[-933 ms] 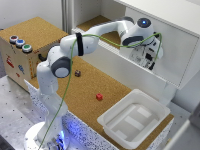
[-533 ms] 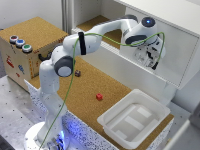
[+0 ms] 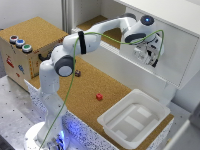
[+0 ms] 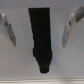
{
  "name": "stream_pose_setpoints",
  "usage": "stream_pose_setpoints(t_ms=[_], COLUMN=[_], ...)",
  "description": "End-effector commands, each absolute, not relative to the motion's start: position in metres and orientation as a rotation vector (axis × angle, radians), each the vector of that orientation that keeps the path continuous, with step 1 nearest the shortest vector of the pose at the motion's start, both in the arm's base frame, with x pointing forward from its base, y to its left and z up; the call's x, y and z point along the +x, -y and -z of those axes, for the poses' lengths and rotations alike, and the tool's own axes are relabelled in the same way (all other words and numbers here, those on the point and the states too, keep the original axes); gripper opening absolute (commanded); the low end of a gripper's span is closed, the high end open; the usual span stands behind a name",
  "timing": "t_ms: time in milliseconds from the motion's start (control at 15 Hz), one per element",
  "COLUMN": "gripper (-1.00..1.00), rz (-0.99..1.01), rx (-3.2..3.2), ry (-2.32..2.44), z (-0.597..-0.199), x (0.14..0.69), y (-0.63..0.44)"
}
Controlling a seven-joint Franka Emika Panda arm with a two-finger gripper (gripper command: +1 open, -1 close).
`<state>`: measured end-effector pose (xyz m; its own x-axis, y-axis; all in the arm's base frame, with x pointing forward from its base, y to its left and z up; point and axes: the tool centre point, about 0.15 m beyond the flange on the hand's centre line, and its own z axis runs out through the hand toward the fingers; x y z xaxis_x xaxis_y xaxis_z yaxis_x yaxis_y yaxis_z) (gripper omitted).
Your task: Move the door to the left side
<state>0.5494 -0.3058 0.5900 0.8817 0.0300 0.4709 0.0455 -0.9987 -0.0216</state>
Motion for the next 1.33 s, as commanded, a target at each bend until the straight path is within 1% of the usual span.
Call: stream_pose_setpoints(t_ms=[0,600,733,1267], gripper=[-1.0,-1.0,-1.0,-1.0], rz=[0.685,0.708,0.738,0.738], rx=[-3.054,-3.16,-3.204,-3.215], ry=[0.063,0.056,0.025,-0.004], z=[-0.6,-0.591,-0.589,-0.556], x=[0.561,0.559,0.556,0.56], y=[0.312,0.301,0.296,0.249])
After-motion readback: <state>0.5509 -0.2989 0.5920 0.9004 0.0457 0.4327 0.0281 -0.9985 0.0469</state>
